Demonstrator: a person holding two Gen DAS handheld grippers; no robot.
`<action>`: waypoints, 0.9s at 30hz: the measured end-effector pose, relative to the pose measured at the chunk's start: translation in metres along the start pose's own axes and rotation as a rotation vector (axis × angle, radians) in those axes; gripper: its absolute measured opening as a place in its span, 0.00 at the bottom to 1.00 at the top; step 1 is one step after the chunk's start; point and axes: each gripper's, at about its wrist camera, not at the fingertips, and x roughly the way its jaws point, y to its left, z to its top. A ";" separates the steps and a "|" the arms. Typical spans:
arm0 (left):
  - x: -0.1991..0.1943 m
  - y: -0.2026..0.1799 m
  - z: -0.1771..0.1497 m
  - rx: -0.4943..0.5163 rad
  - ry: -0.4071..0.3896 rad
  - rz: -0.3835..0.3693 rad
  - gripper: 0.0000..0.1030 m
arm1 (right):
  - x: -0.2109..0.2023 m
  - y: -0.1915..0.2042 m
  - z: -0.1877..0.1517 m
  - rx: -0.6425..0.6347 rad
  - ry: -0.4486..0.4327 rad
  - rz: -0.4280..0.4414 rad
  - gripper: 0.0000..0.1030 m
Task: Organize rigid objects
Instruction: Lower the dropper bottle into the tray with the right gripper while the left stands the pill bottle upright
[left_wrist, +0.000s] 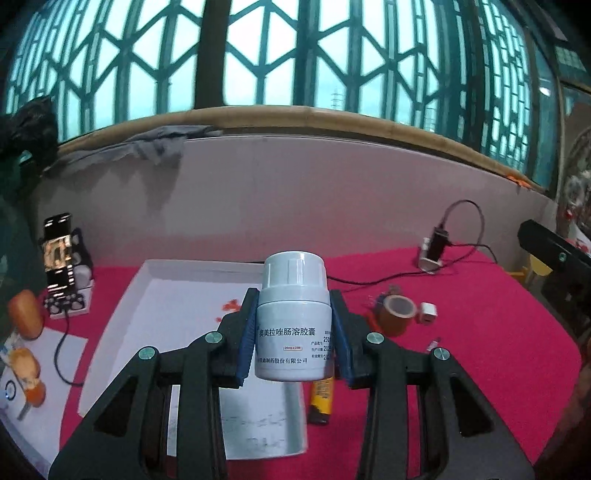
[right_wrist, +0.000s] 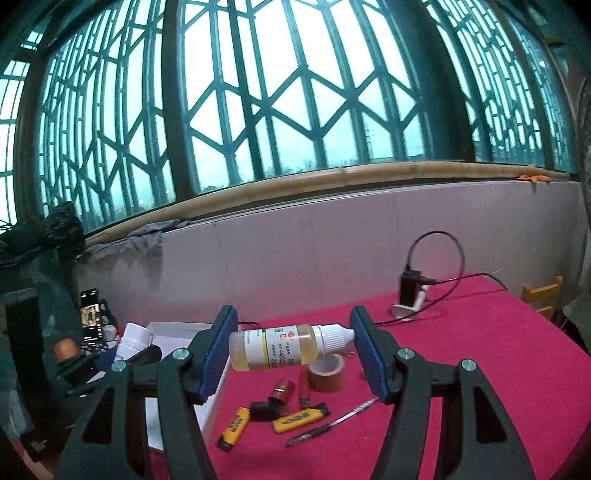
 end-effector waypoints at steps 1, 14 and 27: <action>0.000 0.007 0.001 -0.011 -0.005 0.016 0.35 | 0.001 0.005 -0.001 -0.008 0.002 0.006 0.61; -0.002 0.070 -0.006 -0.109 -0.015 0.131 0.35 | 0.030 0.055 -0.005 -0.078 0.066 0.080 0.61; 0.011 0.111 -0.011 -0.149 0.009 0.224 0.35 | 0.074 0.073 -0.016 -0.086 0.193 0.108 0.61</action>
